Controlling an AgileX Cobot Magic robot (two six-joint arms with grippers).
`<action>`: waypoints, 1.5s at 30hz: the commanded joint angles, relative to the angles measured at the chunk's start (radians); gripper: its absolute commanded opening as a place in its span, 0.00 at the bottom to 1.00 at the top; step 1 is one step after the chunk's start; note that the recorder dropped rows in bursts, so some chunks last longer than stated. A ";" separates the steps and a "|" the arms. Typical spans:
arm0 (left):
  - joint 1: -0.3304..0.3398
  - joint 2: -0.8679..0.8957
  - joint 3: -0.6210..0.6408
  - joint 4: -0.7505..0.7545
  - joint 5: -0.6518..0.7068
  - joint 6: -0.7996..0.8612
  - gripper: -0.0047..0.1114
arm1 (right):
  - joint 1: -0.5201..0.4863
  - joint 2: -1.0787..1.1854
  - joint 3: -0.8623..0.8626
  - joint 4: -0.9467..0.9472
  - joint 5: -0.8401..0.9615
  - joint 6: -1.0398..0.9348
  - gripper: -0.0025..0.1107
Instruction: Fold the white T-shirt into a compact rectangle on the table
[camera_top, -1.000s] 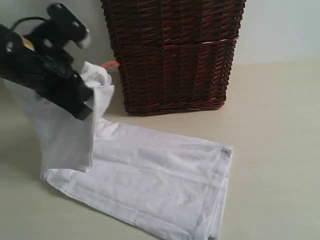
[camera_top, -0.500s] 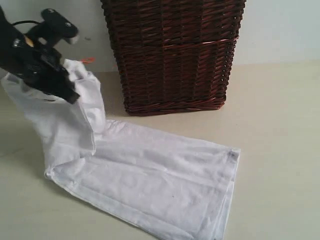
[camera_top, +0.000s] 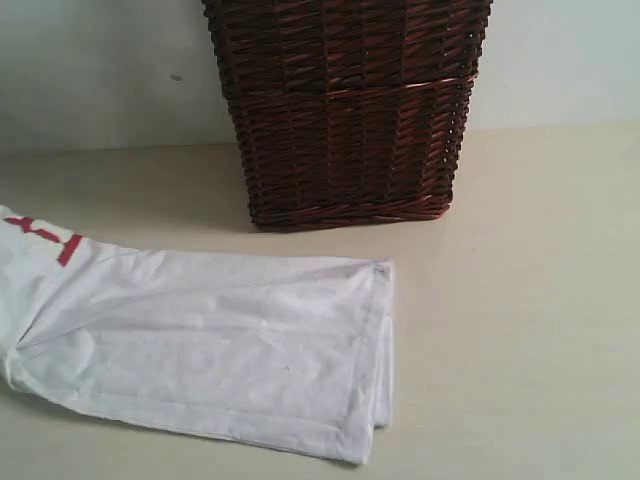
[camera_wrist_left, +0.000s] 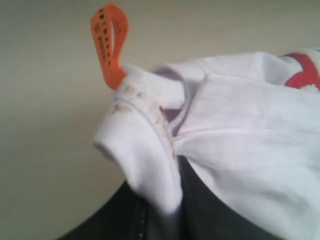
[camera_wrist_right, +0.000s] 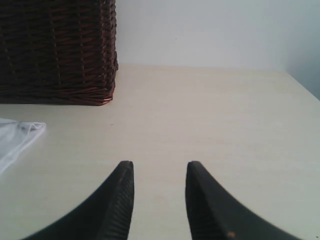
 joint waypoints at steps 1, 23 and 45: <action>0.083 -0.036 0.069 0.007 0.008 0.025 0.04 | -0.003 -0.005 0.002 -0.003 -0.007 -0.002 0.34; 0.312 -0.206 0.141 0.048 -0.040 0.063 0.04 | -0.003 -0.005 0.002 -0.003 -0.007 -0.002 0.34; -0.345 -0.272 0.141 0.091 -0.074 -0.160 0.04 | -0.003 -0.005 0.002 -0.003 -0.007 -0.002 0.34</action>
